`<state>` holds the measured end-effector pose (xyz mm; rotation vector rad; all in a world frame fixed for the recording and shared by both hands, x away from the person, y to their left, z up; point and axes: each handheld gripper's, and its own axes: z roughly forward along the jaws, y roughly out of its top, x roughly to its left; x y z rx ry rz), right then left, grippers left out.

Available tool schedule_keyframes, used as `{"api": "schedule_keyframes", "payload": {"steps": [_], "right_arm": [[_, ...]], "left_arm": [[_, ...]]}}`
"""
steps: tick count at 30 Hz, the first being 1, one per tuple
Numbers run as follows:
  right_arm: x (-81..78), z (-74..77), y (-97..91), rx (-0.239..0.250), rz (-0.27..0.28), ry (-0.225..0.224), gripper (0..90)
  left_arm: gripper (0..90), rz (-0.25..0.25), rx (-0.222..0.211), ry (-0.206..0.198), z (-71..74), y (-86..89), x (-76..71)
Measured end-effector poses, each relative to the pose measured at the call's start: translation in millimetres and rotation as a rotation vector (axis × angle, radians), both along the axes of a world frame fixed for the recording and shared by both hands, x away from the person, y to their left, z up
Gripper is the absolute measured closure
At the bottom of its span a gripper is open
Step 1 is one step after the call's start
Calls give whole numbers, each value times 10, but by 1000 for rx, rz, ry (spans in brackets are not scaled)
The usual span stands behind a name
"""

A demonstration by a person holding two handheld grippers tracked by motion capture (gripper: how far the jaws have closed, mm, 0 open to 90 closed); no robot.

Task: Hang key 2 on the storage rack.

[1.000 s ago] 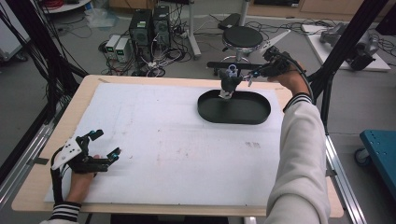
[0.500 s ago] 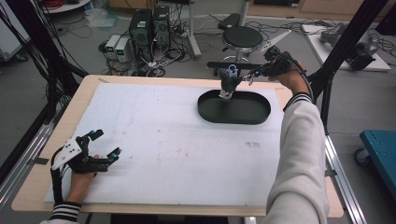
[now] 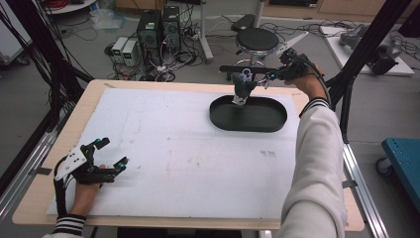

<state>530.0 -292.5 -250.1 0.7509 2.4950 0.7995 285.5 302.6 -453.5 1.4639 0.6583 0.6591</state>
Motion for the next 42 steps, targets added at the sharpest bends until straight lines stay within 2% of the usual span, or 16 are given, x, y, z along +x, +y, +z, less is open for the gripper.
{"api": "schedule_keyframes", "payload": {"steps": [4, 20, 23, 27, 32, 34, 37, 39, 40, 42], "right_arm": [[20, -9, -7, 10, -3, -2, 887], [96, -71, 6, -21, -7, -53, 877], [100, -79, -2, -30, -16, -61, 856], [95, -69, -27, -12, -32, -70, 826], [80, -54, -45, -16, -47, -84, 795], [74, -49, -48, -17, -56, -94, 736], [52, -34, -42, 3, -71, -117, 563], [19, -15, -34, 56, -47, -127, 358], [3, 0, -34, 101, -32, -118, 269], [-42, 34, -16, 177, -39, -108, 101]], "left_arm": [[17, 0, 1, 0, 0, 1, 0], [17, -1, 4, -1, 0, -1, -3], [17, 0, 2, -1, 0, -2, -2], [17, 0, 2, -2, 0, -2, -2], [17, 1, 1, -2, 0, -3, -3], [17, 1, 1, -2, 0, -3, -3], [17, 1, 1, -2, 0, -2, -2], [17, 0, 2, -1, 0, -1, -2], [17, 1, 2, -2, 0, -3, -2], [17, 0, 2, -2, 0, -3, -2]]}}
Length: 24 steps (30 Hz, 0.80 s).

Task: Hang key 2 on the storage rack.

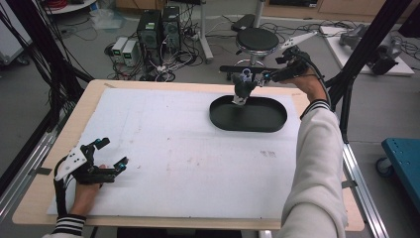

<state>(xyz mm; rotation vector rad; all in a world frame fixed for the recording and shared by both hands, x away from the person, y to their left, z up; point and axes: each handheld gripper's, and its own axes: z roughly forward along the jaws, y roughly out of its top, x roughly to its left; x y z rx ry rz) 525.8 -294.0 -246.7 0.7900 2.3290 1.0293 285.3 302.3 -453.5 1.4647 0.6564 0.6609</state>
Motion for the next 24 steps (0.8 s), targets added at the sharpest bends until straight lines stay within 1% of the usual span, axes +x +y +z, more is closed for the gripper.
{"api": "schedule_keyframes", "payload": {"steps": [1, 2, 3, 4, 5, 6, 7, 8, 9, 10, 11, 12, 13, 14, 15, 16, 17, 18, 19, 20, 21, 22, 23, 24], "right_arm": [[-23, 11, 6, 37, -11, 1, 91], [-64, 26, -1, 114, -6, 6, 90], [-94, 35, -1, 147, -5, 3, 79], [-133, 43, 3, 180, -6, -6, 5], [-169, 49, 4, 211, -4, -5, 8], [-211, 60, 11, 233, 8, 21, 8], [-243, 74, 23, 220, 15, 25, 7], [-293, 93, 45, 199, 21, 19, 7], [-362, 109, 63, 202, 18, 11, 7], [-427, 117, 66, 231, 31, -10, 8], [-514, 128, 67, 267, 39, -21, 8], [-585, 129, 65, 285, 39, -41, 8], [-653, 120, 65, 297, 42, -64, 7], [-734, 107, 68, 300, 42, -63, 7], [-791, 96, 66, 299, 47, -77, 7], [-880, 76, 72, 296, 45, -100, 8], [-977, 48, 81, 297, 50, -118, 7], [-1110, 10, 94, 292, 39, -136, 8], [-1187, -19, 101, 293, 35, -159, 8], [-1302, -85, 101, 314, 39, -191, 7], [-1392, -145, 103, 343, 33, -196, 8], [-1485, -209, 110, 358, 17, -204, 8], [-1543, -263, 112, 363, 18, -225, 8], [-1640, -356, 125, 379, 14, -229, 8]], "left_arm": [[17, 0, 0, 1, 0, 2, 0], [17, 0, 0, 0, 0, 2, 0], [17, 0, 0, 0, 0, 1, 0], [17, 1, -1, 0, 0, 0, -1], [17, 2, -1, 0, 0, 0, -1], [17, 0, 0, 0, 0, 2, 0], [17, 1, -2, 1, 0, 4, 1], [17, 0, -4, 2, 0, 4, 1], [17, 1, -3, 1, 0, 3, 1], [17, 1, -4, 0, -1, 2, 1], [17, 1, -5, 2, -1, 4, 1], [17, 0, -6, 3, -1, 7, 1], [17, 0, -5, 3, -1, 7, 2], [17, 1, -5, 4, 0, 7, 2], [17, 0, -5, 4, 0, 7, 3], [17, 2, -6, 5, -1, 7, 3], [17, 1, -4, 4, 0, 8, 3], [17, 2, -5, 3, -1, 4, 2], [17, 2, -2, -1, -1, 1, 0], [17, 3, -3, -1, -1, -1, -2], [17, 3, -3, -1, -2, 0, -1], [17, 3, -4, 1, -1, 2, -2], [17, 1, -5, 2, -1, 3, 0], [17, 1, -5, 2, -1, 4, 0]]}}
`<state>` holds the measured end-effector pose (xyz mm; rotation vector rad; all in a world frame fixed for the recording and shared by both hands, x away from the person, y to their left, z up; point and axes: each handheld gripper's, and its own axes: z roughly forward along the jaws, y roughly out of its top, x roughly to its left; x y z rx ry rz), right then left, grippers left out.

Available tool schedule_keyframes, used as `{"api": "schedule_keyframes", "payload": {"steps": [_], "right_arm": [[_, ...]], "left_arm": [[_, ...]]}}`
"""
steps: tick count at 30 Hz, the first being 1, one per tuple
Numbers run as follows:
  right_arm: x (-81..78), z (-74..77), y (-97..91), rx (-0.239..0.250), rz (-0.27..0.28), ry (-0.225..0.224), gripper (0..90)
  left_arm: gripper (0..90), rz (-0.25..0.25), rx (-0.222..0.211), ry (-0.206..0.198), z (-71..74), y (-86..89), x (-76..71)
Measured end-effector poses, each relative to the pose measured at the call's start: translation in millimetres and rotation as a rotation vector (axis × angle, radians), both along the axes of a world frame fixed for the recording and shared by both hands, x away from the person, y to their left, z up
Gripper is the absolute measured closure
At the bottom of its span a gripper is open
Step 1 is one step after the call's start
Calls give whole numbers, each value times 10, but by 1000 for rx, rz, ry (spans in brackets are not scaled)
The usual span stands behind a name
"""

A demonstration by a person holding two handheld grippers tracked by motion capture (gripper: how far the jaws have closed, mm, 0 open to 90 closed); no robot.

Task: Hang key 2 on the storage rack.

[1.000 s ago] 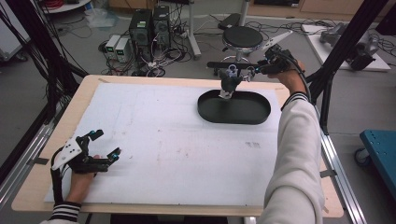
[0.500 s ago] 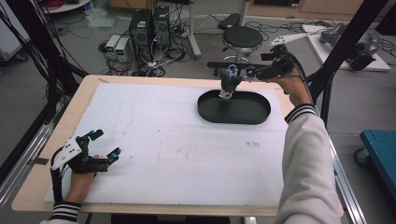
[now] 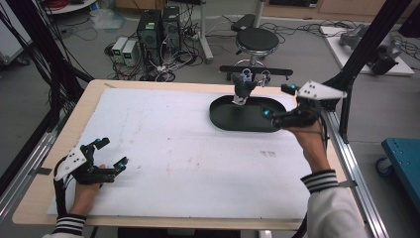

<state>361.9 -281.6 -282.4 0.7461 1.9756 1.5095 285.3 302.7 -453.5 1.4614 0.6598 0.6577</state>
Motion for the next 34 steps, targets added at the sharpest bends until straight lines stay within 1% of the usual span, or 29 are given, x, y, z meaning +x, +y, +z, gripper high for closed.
{"api": "schedule_keyframes", "payload": {"steps": [1, 2, 4, 5, 7, 8, 9, 11, 12, 13, 14, 15, 16, 18, 19, 20, 22, 23, 25, 26, 27, 29, 32, 33, 34], "right_arm": [[-54, -57, 7, 1, -8, -5, 8], [-118, -138, 13, 6, -20, -23, 8], [-238, -305, 13, 52, -33, -44, 8], [-288, -387, 8, 68, -50, -53, 8], [-371, -581, -15, 101, -63, -63, 7], [-397, -644, -24, 102, -79, -31, 7], [-407, -704, -29, 103, -85, -26, 7], [-484, -847, -35, 166, -113, -95, 8], [-518, -933, -35, 160, -129, -84, 8], [-533, -995, -33, 150, -137, -86, 8], [-557, -1091, -32, 159, -147, -93, 8], [-580, -1210, -35, 172, -150, -84, 7], [-595, -1275, -31, 169, -158, -74, 7], [-610, -1411, -30, 143, -168, -65, 7], [-621, -1461, -29, 134, -176, -73, 7], [-627, -1501, -28, 131, -183, -70, 7], [-628, -1574, -38, 149, -177, -64, 8], [-634, -1611, -36, 153, -177, -54, 7], [-630, -1681, -32, 145, -181, -48, 8], [-635, -1678, -31, 143, -189, -56, 7], [-638, -1676, -33, 151, -182, -59, 7], [-630, -1681, -31, 144, -181, -64, 7], [-639, -1686, -28, 149, -188, -64, 8], [-641, -1688, -25, 142, -194, -74, 8], [-648, -1688, -12, 134, -200, -75, 8]], "left_arm": [[17, 1, -1, -1, -1, -1, 0], [17, 1, -1, -1, -1, -1, 0], [17, 2, -1, -1, -1, -2, -1], [17, 1, 0, -2, 0, -3, 0], [17, 3, -1, -2, -1, -3, -2], [17, 1, 0, -4, -1, -2, 0], [17, 1, 1, -2, 0, -2, -1], [17, 2, -1, -3, -1, -3, -1], [17, 2, -1, -4, -1, -3, -1], [17, 1, 2, -5, -1, -3, -1], [17, 2, -1, -4, -1, -4, -1], [17, 1, -1, -4, -1, -3, -1], [17, 1, 0, -5, -1, -2, -1], [17, 2, -1, -4, -1, -5, -1], [17, 2, -2, -4, -1, -3, -1], [17, 3, -3, -3, -2, -2, -1], [17, 2, -2, -4, -1, -4, -1], [17, 3, -1, -4, -1, -3, -1], [17, 3, -2, -3, -2, -2, -1], [17, 3, -2, -4, -2, -2, -1], [17, 2, -2, -1, -1, 0, -2], [17, 0, -2, 0, -1, 4, 1], [17, 1, -2, 0, -1, 2, -1], [17, 1, -2, -2, -1, 1, -2], [17, 1, 0, -4, -1, 0, -3]]}}
